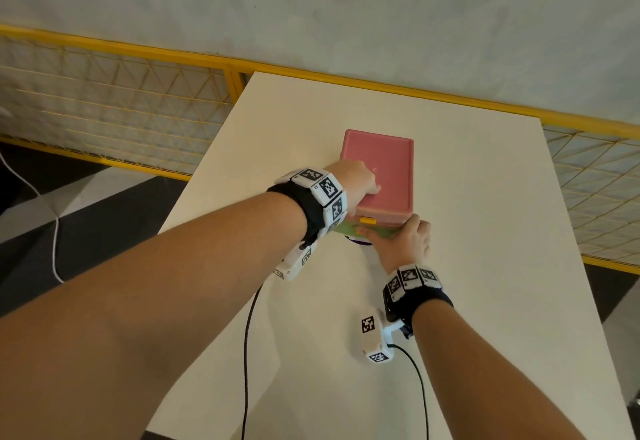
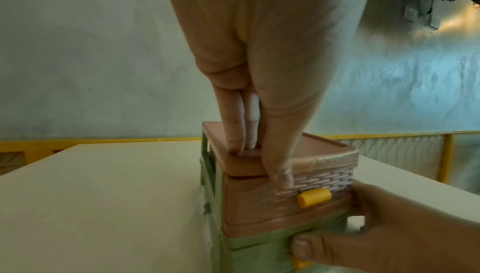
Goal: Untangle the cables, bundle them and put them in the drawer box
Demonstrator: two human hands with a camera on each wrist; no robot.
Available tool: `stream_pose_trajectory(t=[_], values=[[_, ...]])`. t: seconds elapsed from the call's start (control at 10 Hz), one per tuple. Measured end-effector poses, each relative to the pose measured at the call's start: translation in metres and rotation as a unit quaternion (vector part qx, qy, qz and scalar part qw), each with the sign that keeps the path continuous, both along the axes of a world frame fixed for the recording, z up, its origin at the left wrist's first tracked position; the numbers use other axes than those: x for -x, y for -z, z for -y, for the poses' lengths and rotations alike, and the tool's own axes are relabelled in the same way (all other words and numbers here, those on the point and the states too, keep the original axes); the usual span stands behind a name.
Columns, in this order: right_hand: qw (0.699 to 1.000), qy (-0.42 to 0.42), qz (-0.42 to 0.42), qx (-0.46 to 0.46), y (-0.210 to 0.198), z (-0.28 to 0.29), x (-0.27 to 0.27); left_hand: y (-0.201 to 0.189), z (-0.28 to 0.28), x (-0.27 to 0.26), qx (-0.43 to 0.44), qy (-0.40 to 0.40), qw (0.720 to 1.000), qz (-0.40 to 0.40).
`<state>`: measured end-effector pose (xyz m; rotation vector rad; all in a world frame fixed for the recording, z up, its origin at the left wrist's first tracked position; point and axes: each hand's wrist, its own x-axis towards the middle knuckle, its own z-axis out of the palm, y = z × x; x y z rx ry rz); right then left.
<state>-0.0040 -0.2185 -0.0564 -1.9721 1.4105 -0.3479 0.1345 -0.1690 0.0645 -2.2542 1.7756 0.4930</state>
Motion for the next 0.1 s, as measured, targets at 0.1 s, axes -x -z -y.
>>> stream_pose_trajectory(t=[0.1], values=[[0.999, -0.026, 0.013, 0.018, -0.0133, 0.0052, 0.0081, -0.0048, -0.0272, -0.0097, 0.087, -0.077, 0.983, -0.141]])
